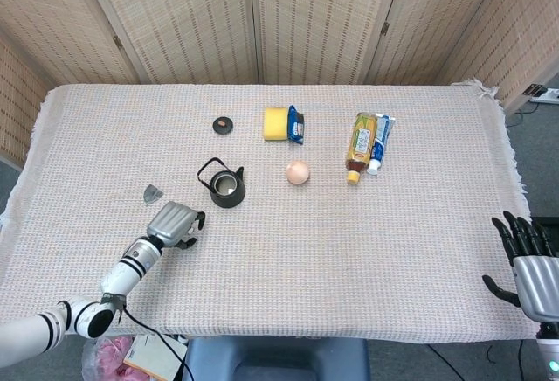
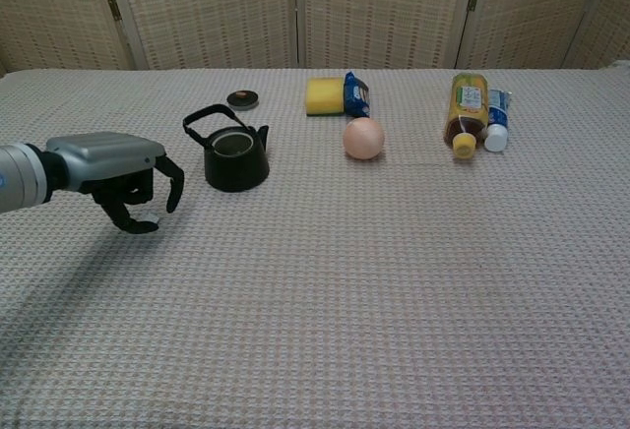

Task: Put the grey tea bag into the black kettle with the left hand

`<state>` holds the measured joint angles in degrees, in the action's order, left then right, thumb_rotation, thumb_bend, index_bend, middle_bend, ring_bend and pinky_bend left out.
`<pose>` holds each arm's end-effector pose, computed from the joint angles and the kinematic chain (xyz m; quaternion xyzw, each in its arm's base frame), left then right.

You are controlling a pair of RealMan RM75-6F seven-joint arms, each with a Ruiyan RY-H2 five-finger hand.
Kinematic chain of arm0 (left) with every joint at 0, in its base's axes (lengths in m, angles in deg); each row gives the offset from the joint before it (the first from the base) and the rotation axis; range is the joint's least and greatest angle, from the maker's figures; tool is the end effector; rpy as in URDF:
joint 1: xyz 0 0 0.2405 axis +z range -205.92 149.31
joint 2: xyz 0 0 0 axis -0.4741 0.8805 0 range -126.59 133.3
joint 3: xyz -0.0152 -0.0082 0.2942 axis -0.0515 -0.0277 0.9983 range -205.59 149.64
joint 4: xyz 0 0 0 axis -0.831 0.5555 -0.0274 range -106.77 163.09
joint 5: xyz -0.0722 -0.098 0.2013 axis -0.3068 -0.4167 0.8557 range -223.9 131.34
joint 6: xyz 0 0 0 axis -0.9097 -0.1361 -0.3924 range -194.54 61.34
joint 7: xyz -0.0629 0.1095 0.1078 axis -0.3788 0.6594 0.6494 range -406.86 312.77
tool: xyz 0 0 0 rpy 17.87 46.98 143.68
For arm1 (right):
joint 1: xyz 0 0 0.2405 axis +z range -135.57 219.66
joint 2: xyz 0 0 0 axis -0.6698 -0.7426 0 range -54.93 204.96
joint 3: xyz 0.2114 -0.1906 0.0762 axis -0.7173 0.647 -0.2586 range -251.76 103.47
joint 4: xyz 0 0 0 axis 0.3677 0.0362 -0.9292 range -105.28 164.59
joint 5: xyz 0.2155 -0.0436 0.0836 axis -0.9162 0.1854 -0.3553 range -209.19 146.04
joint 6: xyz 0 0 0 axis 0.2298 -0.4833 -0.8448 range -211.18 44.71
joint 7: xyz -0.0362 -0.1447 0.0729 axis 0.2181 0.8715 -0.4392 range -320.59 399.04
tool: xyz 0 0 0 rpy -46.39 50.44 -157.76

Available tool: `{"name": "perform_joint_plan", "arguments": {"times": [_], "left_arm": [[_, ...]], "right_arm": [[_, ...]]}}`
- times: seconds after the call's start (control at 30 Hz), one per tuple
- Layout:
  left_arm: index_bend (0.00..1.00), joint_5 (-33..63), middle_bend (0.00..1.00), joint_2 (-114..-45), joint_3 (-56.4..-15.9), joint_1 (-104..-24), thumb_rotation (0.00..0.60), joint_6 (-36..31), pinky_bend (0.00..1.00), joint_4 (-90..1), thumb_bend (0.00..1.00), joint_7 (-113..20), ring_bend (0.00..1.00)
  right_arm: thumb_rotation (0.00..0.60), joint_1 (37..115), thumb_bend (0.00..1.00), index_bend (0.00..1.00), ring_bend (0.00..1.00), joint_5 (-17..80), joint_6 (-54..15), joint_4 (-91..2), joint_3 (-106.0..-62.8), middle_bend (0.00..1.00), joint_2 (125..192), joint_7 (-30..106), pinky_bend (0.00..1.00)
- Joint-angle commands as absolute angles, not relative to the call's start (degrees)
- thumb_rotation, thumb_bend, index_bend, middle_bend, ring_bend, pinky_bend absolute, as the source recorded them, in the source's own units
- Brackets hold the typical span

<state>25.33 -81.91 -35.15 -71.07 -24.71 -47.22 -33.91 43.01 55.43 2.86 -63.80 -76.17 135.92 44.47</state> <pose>-0.2266 0.4094 -0.0464 -0.8080 -0.3483 -0.2689 0.3917 -0.3661 -0.1801 0.1705 0.6096 -0.3640 0.3350 0.6194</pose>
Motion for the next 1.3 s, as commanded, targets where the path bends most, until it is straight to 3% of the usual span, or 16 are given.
{"name": "perform_joint_plan", "arguments": {"times": [0.03, 0.6, 1.3], "left_arm": [[0.51, 26.0, 1.0, -82.7, -34.8, -71.6, 0.6, -24.9, 1.0, -45.5, 0.36, -35.4, 1.0], [0.44, 26.5, 1.0, -83.8, -32.9, -72.9, 0.6, -27.1, 1.0, -39.7, 0.36, -39.3, 1.0], [0.54, 27.6, 1.0, -84.5, -32.0, -73.0, 0.6, -26.2, 1.0, -38.2, 0.36, -41.7, 1.0]], "right_arm": [[0.6, 43.1, 0.14, 0.0, 0.0, 55.3, 2.7, -63.8, -76.2, 0.0, 135.9, 44.5, 0.0], [0.6, 43.3, 0.14, 0.0, 0.0, 54.8, 2.3, -63.7, -76.3, 0.0, 136.2, 45.1, 0.0], [0.6, 43.7, 0.14, 0.0, 0.0, 54.5, 1.8, -63.7, -76.4, 0.0, 136.4, 45.6, 0.0]]}}
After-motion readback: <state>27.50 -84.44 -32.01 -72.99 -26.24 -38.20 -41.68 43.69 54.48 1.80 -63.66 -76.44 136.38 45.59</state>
